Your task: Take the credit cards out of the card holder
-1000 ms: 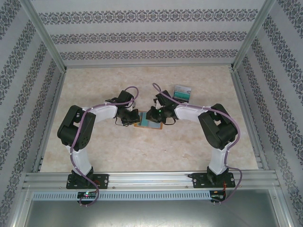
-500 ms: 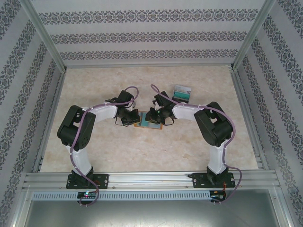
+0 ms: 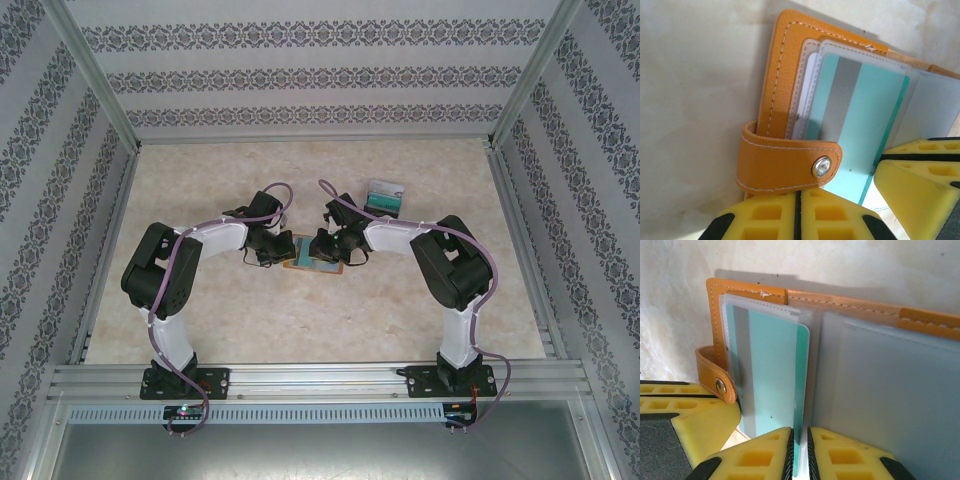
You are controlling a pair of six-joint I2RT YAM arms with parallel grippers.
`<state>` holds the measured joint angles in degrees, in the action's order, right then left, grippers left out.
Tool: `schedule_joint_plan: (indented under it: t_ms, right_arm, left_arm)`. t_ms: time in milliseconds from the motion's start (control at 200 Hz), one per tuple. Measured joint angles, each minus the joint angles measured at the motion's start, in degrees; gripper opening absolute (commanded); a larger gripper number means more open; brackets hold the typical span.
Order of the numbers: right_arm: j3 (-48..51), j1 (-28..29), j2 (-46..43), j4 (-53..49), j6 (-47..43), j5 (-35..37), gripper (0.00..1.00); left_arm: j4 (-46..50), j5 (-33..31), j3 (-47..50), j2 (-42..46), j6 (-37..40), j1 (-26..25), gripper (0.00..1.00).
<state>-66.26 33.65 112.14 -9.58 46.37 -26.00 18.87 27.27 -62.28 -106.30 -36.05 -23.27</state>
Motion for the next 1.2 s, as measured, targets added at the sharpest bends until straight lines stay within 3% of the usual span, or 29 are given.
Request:
schedule_joint_plan:
  t_ms: [320,440,585,635,1199]
  right_arm:
    - [-0.02,0.0,0.72,1.66,0.44,-1.57,0.19]
    - [-0.02,-0.02,0.92,2.1,0.83,-1.92,0.05]
    - [0.02,-0.07,0.9,2.16,1.05,-1.86,0.05]
    - [0.07,-0.07,0.9,2.23,1.07,-1.81,0.0]
    - [4.31,-2.08,-2.29,4.22,1.01,-2.84,0.0]
  left_arm:
    - [0.0,0.17,0.0,0.0,0.0,0.0,0.0]
    - [0.02,0.2,0.0,0.0,0.0,0.02,0.0]
    - [0.04,0.11,0.02,0.0,0.0,0.04,0.0]
    - [0.04,0.11,0.02,0.0,0.0,0.04,0.0]
    - [-0.04,0.02,0.5,0.17,-0.02,0.15,0.0]
